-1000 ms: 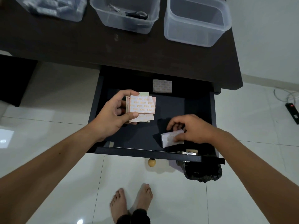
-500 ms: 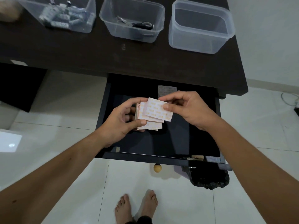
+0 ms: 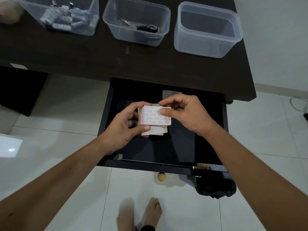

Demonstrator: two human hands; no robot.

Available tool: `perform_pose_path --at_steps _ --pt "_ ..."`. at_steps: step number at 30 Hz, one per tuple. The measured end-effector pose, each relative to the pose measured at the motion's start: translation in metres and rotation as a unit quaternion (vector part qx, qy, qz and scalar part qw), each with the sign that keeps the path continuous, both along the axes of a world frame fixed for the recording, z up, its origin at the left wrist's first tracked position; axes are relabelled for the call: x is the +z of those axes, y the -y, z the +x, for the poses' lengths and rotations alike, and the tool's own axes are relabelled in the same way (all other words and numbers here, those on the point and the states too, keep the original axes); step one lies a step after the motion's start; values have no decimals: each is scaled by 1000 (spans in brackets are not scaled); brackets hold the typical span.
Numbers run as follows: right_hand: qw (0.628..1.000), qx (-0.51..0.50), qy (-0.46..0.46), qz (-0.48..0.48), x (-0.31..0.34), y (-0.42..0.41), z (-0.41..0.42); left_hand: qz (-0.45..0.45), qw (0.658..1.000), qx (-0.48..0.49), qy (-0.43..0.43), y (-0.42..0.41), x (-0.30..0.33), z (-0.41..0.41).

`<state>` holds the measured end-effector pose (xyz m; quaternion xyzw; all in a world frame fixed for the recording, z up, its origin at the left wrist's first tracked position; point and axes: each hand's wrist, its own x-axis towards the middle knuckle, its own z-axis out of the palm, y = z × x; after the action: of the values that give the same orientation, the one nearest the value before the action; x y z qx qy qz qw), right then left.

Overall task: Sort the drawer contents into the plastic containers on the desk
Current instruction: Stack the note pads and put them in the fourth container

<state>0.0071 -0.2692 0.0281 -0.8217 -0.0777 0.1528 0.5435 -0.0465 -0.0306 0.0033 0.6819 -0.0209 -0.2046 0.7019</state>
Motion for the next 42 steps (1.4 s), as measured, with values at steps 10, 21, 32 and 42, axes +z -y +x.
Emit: perform_pose_path --at_steps 10,21,32,42 --pt "982 -116 15 -151 -55 40 14 39 999 -15 -12 0 -3 1" --pt "955 -16 123 -268 -76 49 4 58 998 -22 -10 1 -6 3" --pt "970 -79 50 -227 -66 43 6 72 997 -24 -7 0 -8 3" --pt "981 -173 -40 -83 -57 51 -5 80 996 -31 -18 1 -11 4"
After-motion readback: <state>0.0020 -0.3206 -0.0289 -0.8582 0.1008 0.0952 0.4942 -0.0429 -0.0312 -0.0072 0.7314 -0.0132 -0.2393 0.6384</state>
